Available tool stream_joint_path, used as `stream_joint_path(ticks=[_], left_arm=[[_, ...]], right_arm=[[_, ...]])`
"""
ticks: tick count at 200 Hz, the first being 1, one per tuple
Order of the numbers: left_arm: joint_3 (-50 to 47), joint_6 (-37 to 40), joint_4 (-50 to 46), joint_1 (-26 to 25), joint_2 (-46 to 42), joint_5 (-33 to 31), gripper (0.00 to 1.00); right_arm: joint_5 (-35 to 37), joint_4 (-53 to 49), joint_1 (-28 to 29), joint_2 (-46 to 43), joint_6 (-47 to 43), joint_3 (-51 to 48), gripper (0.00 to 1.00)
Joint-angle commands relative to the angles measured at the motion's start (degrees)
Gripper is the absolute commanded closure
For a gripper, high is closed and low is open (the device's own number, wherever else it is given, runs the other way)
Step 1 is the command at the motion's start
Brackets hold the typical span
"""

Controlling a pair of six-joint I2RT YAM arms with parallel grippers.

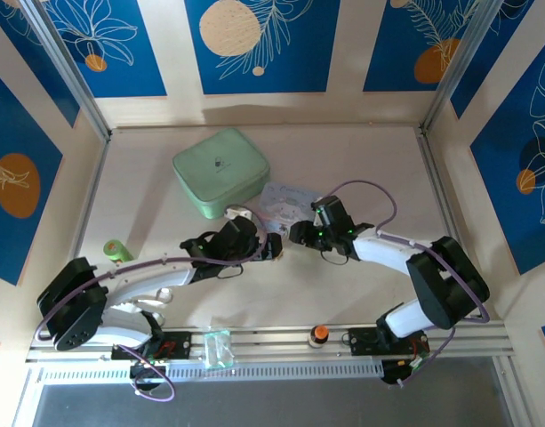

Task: Unlock the padlock with the key

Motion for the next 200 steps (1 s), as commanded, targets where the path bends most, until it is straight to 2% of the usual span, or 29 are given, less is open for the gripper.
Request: stream_joint_path(ticks=[1, 41, 77, 120, 166, 200], left_arm=[[-1.57, -1.56, 4.85, 0.38, 0.85, 2.30, 0.01], [-3.35, -2.34, 5.57, 0.52, -0.30, 0.62, 0.01], [-5.53, -1.99, 4.05, 1.76, -4.44, -0.55, 0.01], [-8.22, -1.94, 3.25, 2.67, -7.68, -2.02, 0.01], [-8.45, -2.25, 3.90, 2.93, -6.68, -1.59, 0.01], [-8.42, -2.60, 4.47, 2.93, -5.92, -1.23, 0.01]], right_arm=[[-1.40, -1.42, -0.32, -0.44, -3.82, 2.51, 0.47], [4.13, -5.23, 7.39, -1.18, -3.28, 4.14, 0.47], [12.43, -11.64, 12.85, 4.30, -3.96, 8.96, 0.47], [10.35, -12.71, 13.25, 10.06, -4.77, 13.04, 0.48], [8.13, -13.71, 13.80, 15.27, -5.11, 16.19, 0.51], [8.68, -14.82, 14.42, 15.75, -3.02, 14.49, 0.59]])
